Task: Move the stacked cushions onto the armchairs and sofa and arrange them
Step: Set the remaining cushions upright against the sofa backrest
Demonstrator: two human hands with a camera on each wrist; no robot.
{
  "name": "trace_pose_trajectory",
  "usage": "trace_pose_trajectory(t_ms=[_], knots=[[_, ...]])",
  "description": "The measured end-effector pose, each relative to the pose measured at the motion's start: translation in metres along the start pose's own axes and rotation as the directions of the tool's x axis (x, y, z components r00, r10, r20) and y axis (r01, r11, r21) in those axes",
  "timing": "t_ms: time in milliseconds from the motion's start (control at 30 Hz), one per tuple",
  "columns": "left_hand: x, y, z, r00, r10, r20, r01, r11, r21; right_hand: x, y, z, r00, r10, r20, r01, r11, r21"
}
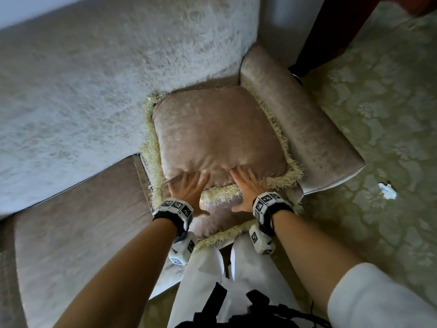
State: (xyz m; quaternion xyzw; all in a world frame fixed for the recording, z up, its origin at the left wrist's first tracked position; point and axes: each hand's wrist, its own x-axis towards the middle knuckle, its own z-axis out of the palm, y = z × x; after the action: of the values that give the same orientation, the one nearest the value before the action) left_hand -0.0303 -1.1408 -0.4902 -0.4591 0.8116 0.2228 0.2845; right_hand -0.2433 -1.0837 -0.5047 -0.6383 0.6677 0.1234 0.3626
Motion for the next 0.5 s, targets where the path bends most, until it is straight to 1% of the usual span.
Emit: trace_pose_trajectory(t_ms=[67,100,167,233,300,367,500], knots=[[0.011,-0.010,0.010,0.997,-0.010,-0.080,0.014,0.999,0.043,0.016,0.004,0.012,0.999,-0.008,-0.035,0.007,0.999,-0.037],[0.015,-0.013,0.013,0.989,-0.014,-0.148,0.026,0.997,0.076,0.022,0.005,0.017,0.997,-0.008,-0.076,0.005,0.999,-0.045],[0.019,-0.017,0.014,0.950,0.008,-0.313,0.042,0.988,0.152,0.030,0.006,0.025,0.983,-0.004,-0.186,-0.005,0.999,-0.043],[0.022,-0.019,0.009,0.909,0.058,-0.412,0.034,0.976,0.213,0.032,0.006,0.028,0.967,0.006,-0.253,-0.014,0.999,-0.030],[0.019,-0.018,-0.005,0.882,0.100,-0.460,0.007,0.974,0.225,0.028,0.003,0.024,0.970,0.014,-0.242,-0.019,1.000,-0.017],[0.008,-0.013,-0.028,0.861,0.109,-0.496,0.003,0.976,0.219,0.019,-0.001,0.013,0.971,0.020,-0.237,-0.022,1.000,-0.008],[-0.033,-0.003,-0.076,0.839,0.101,-0.535,-0.035,0.991,0.132,-0.010,-0.015,-0.023,0.955,0.036,-0.293,-0.031,0.999,0.022]])
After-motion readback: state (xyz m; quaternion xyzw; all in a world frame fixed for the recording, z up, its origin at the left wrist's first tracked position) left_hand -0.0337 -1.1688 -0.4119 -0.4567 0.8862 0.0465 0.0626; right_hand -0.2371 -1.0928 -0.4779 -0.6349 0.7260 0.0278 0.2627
